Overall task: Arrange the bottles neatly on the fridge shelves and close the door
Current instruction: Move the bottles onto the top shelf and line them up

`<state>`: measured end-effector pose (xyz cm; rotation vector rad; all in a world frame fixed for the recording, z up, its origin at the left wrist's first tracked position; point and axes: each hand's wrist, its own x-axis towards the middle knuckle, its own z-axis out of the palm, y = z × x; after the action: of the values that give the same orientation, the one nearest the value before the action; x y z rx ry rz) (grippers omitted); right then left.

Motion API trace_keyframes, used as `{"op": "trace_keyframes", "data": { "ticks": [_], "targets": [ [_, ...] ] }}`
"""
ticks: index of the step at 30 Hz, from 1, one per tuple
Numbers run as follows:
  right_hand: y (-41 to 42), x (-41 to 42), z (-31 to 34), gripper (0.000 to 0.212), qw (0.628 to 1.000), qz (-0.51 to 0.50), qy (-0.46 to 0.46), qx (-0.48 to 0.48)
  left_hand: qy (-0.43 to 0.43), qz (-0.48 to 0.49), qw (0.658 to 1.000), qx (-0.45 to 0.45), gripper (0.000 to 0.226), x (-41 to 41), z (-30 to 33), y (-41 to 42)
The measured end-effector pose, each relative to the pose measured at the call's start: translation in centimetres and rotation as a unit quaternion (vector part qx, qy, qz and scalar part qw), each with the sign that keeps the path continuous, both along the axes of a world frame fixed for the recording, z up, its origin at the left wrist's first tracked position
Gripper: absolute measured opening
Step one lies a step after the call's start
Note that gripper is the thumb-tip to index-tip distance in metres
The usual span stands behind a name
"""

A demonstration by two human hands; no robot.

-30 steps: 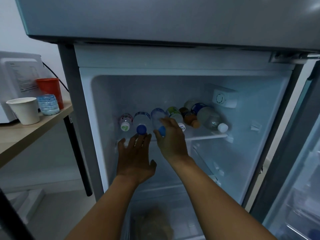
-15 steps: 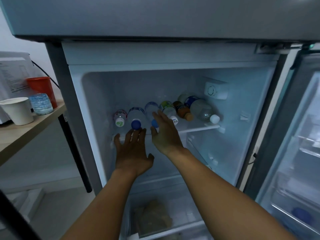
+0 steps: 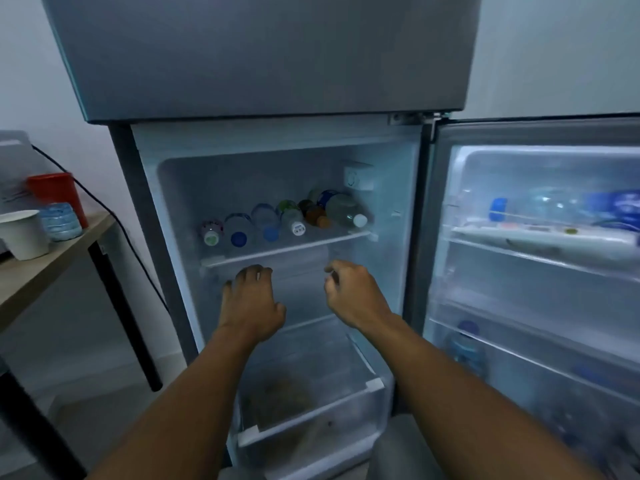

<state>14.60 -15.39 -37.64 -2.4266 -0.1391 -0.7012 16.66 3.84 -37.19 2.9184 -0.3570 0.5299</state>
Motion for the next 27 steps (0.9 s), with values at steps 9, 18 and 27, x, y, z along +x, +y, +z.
{"op": "trace_keyframes", "data": {
  "ticks": [9, 18, 27],
  "targets": [
    [-4.7, -10.9, -2.6, 0.019, 0.993, -0.106, 0.060, -0.006, 0.054, -0.100, 0.993, -0.039, 0.051, -6.9, 0.1, -4.6],
    [-12.9, -20.1, -7.9, 0.032, 0.937, -0.317, 0.115, -0.097, 0.114, -0.270, 0.955, -0.053, 0.050, -12.0, -4.8, -15.5],
    [-16.7, -23.7, -11.1, 0.075, 0.897, -0.421, 0.110, -0.074, 0.181, -0.301, 0.935, -0.056, 0.084, -11.6, -8.6, -21.5]
  ]
}}
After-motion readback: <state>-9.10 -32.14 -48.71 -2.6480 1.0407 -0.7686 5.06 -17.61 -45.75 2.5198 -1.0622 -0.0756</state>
